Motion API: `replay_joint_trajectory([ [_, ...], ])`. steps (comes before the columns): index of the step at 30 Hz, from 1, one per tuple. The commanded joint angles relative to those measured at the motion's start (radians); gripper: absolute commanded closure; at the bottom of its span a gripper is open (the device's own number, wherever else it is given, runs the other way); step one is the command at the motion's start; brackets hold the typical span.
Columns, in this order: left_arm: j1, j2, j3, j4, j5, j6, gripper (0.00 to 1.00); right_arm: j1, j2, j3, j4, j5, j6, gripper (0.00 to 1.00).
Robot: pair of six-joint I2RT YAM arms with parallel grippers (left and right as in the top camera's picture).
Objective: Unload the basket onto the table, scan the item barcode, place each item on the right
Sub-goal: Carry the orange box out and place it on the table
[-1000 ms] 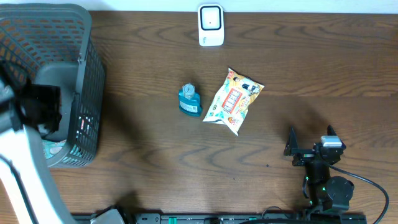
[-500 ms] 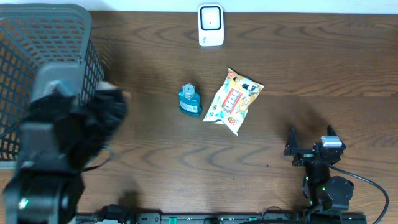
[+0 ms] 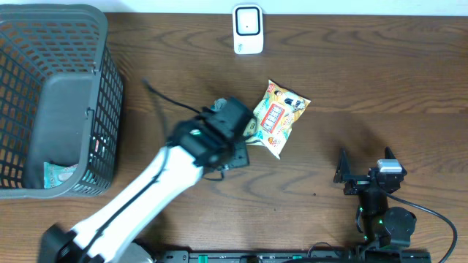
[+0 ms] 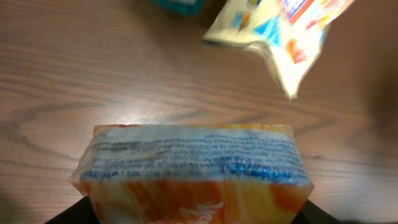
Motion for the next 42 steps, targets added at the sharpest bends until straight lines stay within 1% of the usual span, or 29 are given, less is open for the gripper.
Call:
replay_joint_trajectory([
  [1, -0.068, 0.117, 0.002, 0.031, -0.093, 0.029, 0.43, 0.004, -0.005, -0.001, -0.003, 0.0, -0.015, 0.01],
  [6, -0.116, 0.251, 0.002, 0.1, -0.106, 0.051, 0.43, 0.004, -0.005, -0.001, -0.003, 0.0, -0.014, 0.01],
  [10, -0.123, 0.314, 0.003, 0.13, -0.104, 0.051, 0.41, 0.004, -0.005, -0.001, -0.003, 0.0, -0.014, 0.01],
  [13, -0.124, 0.3, 0.014, 0.125, -0.077, 0.083, 0.19, 0.004, -0.005, -0.001, -0.003, 0.0, -0.014, 0.01],
  [14, -0.124, 0.291, 0.027, 0.115, -0.072, 0.1, 0.08, 0.004, -0.005, -0.001, -0.003, 0.0, -0.014, 0.01],
  [15, -0.124, 0.279, 0.049, 0.095, -0.072, 0.12, 0.02, 0.004, -0.005, -0.001, -0.003, 0.0, -0.014, 0.01],
  [17, -0.123, 0.257, 0.101, 0.047, -0.072, 0.158, 0.02, 0.004, -0.005, -0.001, -0.003, 0.0, -0.014, 0.01],
  [19, -0.123, 0.22, 0.197, -0.031, -0.094, 0.206, 0.02, 0.004, -0.005, -0.001, -0.003, 0.0, -0.014, 0.01],
  [21, -0.122, 0.195, 0.268, -0.092, -0.135, 0.208, 0.02, 0.004, -0.005, -0.001, -0.003, 0.0, -0.014, 0.01],
  [24, -0.11, 0.145, 0.423, -0.227, -0.235, 0.208, 0.02, 0.004, -0.005, -0.001, -0.003, 0.0, -0.014, 0.01],
  [27, -0.075, 0.088, 0.581, -0.362, -0.313, 0.207, 0.02, 0.004, -0.005, -0.001, -0.003, 0.0, -0.014, 0.01],
  [29, -0.04, 0.053, 0.655, -0.415, -0.352, 0.207, 0.02, 0.004, -0.005, -0.001, -0.003, 0.0, -0.015, 0.01],
  [31, 0.015, 0.008, 0.714, -0.444, -0.409, 0.206, 0.02, 0.004, -0.005, -0.001, -0.003, 0.0, -0.014, 0.01],
  [34, 0.147, -0.063, 0.744, -0.444, -0.492, 0.172, 0.02, 0.004, -0.005, -0.001, -0.003, 0.0, -0.014, 0.01],
  [35, 0.22, -0.089, 0.745, -0.444, -0.515, 0.139, 0.02, 0.004, -0.005, -0.001, -0.003, 0.0, -0.014, 0.01],
  [38, 0.435, -0.128, 0.745, -0.448, -0.515, 0.085, 0.02, 0.004, -0.005, -0.001, -0.003, 0.0, -0.014, 0.01],
  [39, 0.539, -0.133, 0.744, -0.452, -0.503, 0.071, 0.02, 0.004, -0.005, -0.001, -0.003, 0.0, -0.014, 0.01],
  [40, 0.61, -0.133, 0.744, -0.455, -0.486, 0.067, 0.02, 0.004, -0.005, -0.001, -0.003, 0.0, -0.014, 0.01],
  [42, 0.787, -0.12, 0.741, -0.455, -0.41, 0.068, 0.02, 0.004, -0.005, -0.001, -0.003, 0.0, -0.014, 0.01],
])
